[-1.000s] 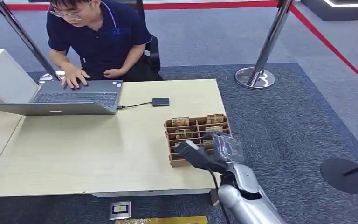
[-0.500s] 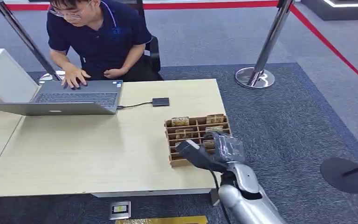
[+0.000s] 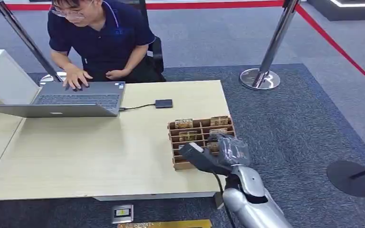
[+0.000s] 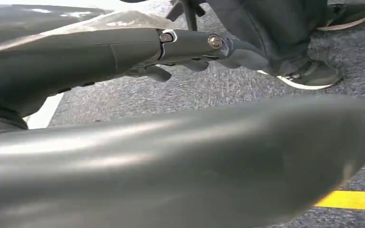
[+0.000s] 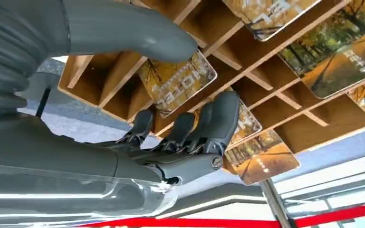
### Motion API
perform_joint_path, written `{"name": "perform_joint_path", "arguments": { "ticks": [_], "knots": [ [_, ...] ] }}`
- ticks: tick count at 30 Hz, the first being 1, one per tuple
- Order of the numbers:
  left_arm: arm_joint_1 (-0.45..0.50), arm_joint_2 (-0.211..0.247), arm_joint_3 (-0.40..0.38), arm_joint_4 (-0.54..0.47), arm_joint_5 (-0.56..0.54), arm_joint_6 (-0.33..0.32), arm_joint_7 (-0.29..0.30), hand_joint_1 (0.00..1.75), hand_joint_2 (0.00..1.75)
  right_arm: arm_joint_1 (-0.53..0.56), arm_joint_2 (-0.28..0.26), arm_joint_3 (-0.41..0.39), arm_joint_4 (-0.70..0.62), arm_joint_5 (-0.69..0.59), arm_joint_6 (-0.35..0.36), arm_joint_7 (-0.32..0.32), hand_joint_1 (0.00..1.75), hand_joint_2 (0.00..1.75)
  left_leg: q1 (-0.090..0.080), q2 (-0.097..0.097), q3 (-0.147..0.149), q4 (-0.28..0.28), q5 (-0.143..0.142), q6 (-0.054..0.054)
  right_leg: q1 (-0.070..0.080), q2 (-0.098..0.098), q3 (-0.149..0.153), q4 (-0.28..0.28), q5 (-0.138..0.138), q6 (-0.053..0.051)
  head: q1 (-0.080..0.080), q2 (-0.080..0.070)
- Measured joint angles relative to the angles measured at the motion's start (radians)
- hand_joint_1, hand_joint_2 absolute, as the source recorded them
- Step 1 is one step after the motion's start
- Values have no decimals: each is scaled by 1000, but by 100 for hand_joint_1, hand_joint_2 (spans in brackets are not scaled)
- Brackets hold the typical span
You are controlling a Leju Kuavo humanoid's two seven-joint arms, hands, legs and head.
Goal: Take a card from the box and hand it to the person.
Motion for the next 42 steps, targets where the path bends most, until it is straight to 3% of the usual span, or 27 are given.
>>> {"name": "perform_joint_path", "arguments": {
  "ticks": [3, 7, 12, 24, 32, 42],
  "knots": [
    [0, 0, 0, 0, 0, 0, 2, 0, 0, 0, 0, 5, 0, 0, 2, 0, 86, 175, 0, 0, -1, 0, 0, 0, 0, 0, -1, 0, 0, 0, 0, 0],
    [-1, 0, 0, 0, 0, 0, 3, 0, 0, 0, 0, 14, 6, 5, 7, 0, 105, 175, 0, 0, -1, 0, 0, 0, 0, 0, -1, 0, 0, 0, 0, 0],
    [-1, 0, 0, 0, 0, 0, 5, 0, 0, 0, 0, 19, 11, 6, 10, 0, 110, 175, 0, 0, -1, 0, 0, 0, 0, 0, -1, 0, 0, 0, 0, 0],
    [-1, 0, 0, 0, 4, 0, 8, 0, 0, -1, 0, 21, 13, 9, 15, 3, 101, 175, 0, 0, -1, 0, 0, 0, 0, 0, -1, 0, 0, 0, 0, 0],
    [0, 0, 0, 0, 7, 0, 2, 0, 0, -3, 0, 26, 17, 9, 15, 3, 113, 175, 0, 0, -1, 0, 0, 0, 0, 0, -1, 0, 0, 0, 0, 0],
    [0, 0, 0, 0, 14, 0, 0, 0, 0, -5, 0, 27, 21, 8, 10, 3, 94, 175, 0, 0, -1, 0, 0, 0, 0, 0, -1, 0, 0, 0, 0, 0]
  ]
}}
